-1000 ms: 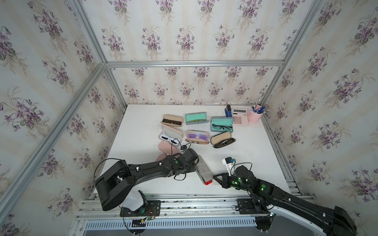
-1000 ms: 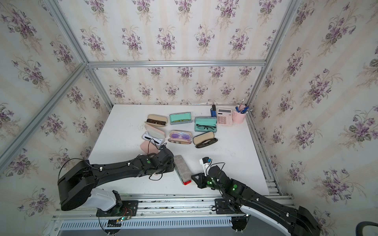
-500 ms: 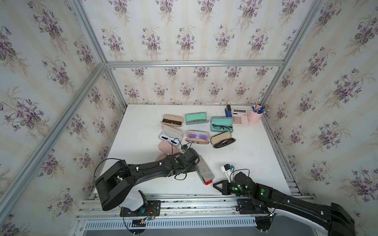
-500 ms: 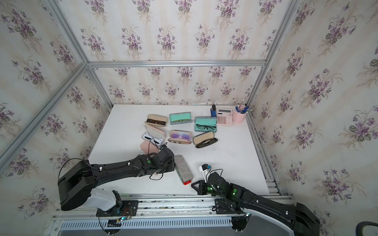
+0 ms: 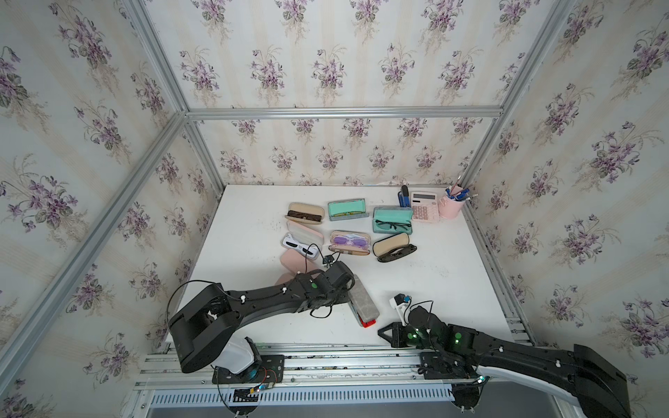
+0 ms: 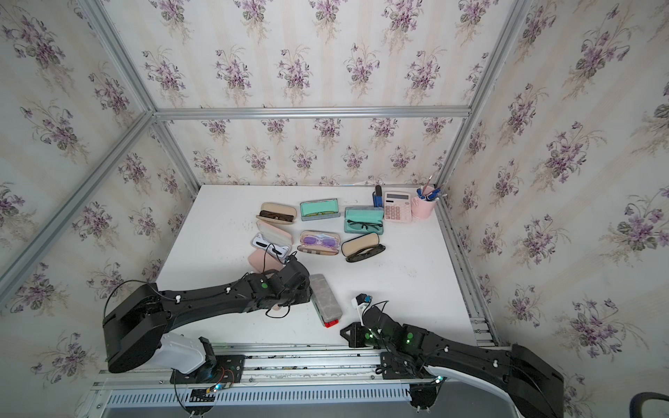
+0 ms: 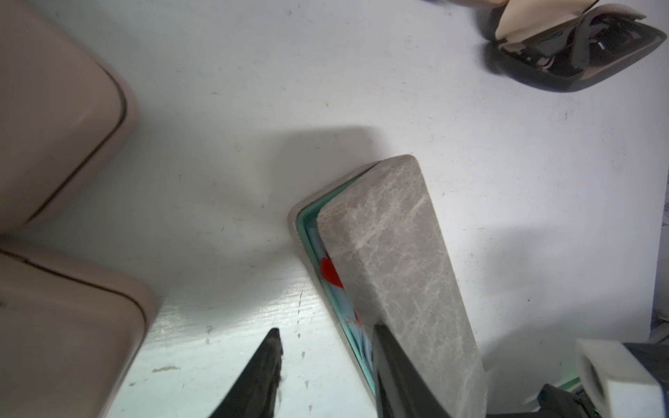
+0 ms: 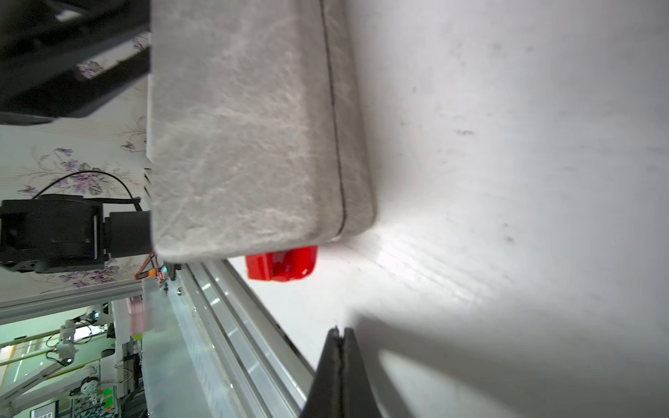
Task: Close the glasses case
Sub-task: Close the glasses case at the center of the board.
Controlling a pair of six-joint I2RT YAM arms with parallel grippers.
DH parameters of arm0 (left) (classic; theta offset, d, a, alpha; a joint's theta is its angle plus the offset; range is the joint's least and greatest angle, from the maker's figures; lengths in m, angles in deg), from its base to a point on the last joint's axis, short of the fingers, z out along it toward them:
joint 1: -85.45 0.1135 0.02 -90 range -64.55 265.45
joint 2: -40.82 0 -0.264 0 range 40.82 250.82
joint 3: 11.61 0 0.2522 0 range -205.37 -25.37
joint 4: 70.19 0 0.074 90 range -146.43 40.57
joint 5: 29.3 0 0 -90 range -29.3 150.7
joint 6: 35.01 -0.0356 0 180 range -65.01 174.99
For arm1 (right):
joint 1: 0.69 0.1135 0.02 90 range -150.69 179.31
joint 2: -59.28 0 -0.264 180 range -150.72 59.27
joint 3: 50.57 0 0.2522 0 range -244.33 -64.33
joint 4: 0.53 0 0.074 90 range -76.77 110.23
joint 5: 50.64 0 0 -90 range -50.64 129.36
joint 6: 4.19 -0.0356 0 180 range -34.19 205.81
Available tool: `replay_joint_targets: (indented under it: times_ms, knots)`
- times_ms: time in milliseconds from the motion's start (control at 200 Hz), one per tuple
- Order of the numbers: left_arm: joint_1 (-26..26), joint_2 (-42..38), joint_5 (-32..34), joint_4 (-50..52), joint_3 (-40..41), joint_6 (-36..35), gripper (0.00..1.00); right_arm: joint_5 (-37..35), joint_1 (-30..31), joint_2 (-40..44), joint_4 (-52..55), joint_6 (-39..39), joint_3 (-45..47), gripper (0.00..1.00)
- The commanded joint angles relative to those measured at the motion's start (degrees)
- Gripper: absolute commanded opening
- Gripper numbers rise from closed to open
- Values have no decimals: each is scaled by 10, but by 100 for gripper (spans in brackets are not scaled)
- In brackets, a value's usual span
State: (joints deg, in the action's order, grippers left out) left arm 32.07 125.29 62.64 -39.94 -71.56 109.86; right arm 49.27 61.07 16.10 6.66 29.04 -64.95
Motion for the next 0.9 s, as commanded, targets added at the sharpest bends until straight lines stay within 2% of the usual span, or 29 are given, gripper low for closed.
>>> replay_joint_targets:
  times_ms: [0,230,455,704,894]
  knots:
    - [1,-4,0,3,-3,-7,44,3,2,-43,-63,9,-8,0]
    - [1,-30,6,17,5,-7,44,-4,4,-60,-90,10,-26,0]
    - [17,-93,33,67,-4,-23,46,-15,4,-75,-88,12,-34,0]
    - [81,-63,23,79,-5,-51,46,-39,2,-74,-77,20,-49,0]
    - [100,0,22,83,-30,-68,46,-43,-6,-102,-86,30,-64,0]
